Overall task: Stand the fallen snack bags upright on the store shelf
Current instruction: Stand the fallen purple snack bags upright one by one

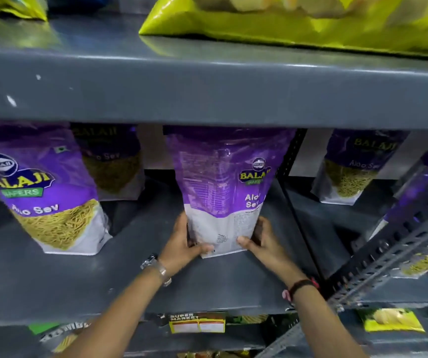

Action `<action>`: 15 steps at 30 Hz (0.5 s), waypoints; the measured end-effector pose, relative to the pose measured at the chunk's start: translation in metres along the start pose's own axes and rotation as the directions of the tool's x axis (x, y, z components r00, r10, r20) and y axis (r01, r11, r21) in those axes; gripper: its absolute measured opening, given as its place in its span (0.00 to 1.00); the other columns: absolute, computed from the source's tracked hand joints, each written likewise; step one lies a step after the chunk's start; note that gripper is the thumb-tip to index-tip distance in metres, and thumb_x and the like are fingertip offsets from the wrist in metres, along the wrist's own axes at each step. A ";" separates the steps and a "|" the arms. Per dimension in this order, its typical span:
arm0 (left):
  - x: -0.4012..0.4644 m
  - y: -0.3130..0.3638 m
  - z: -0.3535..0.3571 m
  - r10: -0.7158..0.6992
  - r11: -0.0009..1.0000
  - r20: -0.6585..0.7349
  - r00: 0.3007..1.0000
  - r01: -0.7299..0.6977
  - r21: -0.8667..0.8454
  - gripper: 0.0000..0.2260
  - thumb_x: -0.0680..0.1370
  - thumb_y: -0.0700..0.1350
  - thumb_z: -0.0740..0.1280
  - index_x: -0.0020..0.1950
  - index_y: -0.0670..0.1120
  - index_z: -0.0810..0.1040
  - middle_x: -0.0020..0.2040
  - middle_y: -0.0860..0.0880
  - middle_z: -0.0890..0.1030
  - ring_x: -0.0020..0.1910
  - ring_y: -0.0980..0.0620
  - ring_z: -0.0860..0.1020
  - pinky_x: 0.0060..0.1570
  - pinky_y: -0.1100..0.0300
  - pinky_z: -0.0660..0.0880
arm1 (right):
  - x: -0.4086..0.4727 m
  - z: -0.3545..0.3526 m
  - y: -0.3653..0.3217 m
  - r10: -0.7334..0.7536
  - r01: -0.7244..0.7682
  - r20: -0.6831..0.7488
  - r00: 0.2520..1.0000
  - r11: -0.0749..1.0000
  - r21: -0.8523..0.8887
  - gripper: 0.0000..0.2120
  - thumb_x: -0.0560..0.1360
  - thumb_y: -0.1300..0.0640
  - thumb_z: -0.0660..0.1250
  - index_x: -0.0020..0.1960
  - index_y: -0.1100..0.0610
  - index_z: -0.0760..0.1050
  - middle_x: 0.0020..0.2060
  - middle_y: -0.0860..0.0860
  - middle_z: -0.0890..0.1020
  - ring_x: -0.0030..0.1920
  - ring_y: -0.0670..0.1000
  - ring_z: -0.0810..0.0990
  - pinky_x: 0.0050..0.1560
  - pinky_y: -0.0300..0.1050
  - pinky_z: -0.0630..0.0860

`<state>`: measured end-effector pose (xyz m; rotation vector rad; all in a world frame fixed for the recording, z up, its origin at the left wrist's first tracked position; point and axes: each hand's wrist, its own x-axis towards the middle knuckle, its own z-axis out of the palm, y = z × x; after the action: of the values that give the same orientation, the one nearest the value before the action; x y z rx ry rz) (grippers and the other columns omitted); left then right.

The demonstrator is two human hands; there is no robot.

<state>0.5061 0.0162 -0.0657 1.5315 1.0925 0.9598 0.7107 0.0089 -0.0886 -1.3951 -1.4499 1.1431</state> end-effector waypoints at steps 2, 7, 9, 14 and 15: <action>0.010 -0.004 0.004 0.006 0.997 -0.076 0.997 0.000 0.073 0.35 0.61 0.45 0.76 0.61 0.49 0.60 0.63 0.45 0.70 0.63 0.48 0.69 0.64 0.53 0.69 | -0.008 0.006 0.004 -0.007 0.007 -0.050 0.999 1.000 -0.001 0.19 0.71 0.59 0.68 0.52 0.45 0.61 0.54 0.43 0.75 0.52 0.36 0.76 0.52 0.29 0.73; 0.017 -0.017 -0.004 0.059 0.994 -0.228 0.972 -0.036 0.107 0.33 0.69 0.32 0.68 0.69 0.42 0.55 0.70 0.42 0.62 0.67 0.45 0.65 0.62 0.61 0.65 | -0.035 0.012 0.011 -0.050 0.065 -0.357 0.933 0.997 0.030 0.18 0.73 0.39 0.53 0.41 0.52 0.70 0.39 0.50 0.78 0.40 0.43 0.76 0.43 0.33 0.71; 0.005 -0.021 0.002 0.047 0.995 -0.267 0.962 -0.021 0.099 0.31 0.69 0.37 0.70 0.67 0.47 0.59 0.68 0.46 0.63 0.65 0.47 0.66 0.56 0.61 0.68 | -0.026 0.007 0.005 -0.009 0.062 -0.364 0.931 0.989 0.133 0.22 0.72 0.35 0.48 0.46 0.49 0.73 0.48 0.52 0.80 0.50 0.46 0.77 0.54 0.38 0.71; -0.021 -0.015 0.035 0.042 0.998 -0.090 0.995 -0.037 0.058 0.46 0.50 0.67 0.72 0.63 0.61 0.54 0.64 0.57 0.61 0.65 0.57 0.64 0.60 0.68 0.65 | -0.008 0.011 -0.013 -0.019 0.034 -0.081 0.997 0.980 0.197 0.20 0.76 0.40 0.44 0.65 0.39 0.63 0.68 0.40 0.65 0.58 0.26 0.68 0.59 0.24 0.65; -0.019 -0.014 0.039 0.045 0.995 -0.059 0.997 -0.040 0.087 0.51 0.49 0.69 0.71 0.65 0.59 0.50 0.67 0.56 0.58 0.68 0.56 0.61 0.65 0.65 0.62 | -0.009 0.015 -0.013 -0.030 0.039 -0.047 0.998 0.979 0.201 0.18 0.77 0.42 0.44 0.63 0.38 0.64 0.66 0.38 0.67 0.57 0.24 0.67 0.59 0.23 0.66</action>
<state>0.5348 -0.0108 -0.0886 1.6094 1.1613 1.0059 0.6939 -0.0009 -0.0801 -1.2418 -1.2845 1.1950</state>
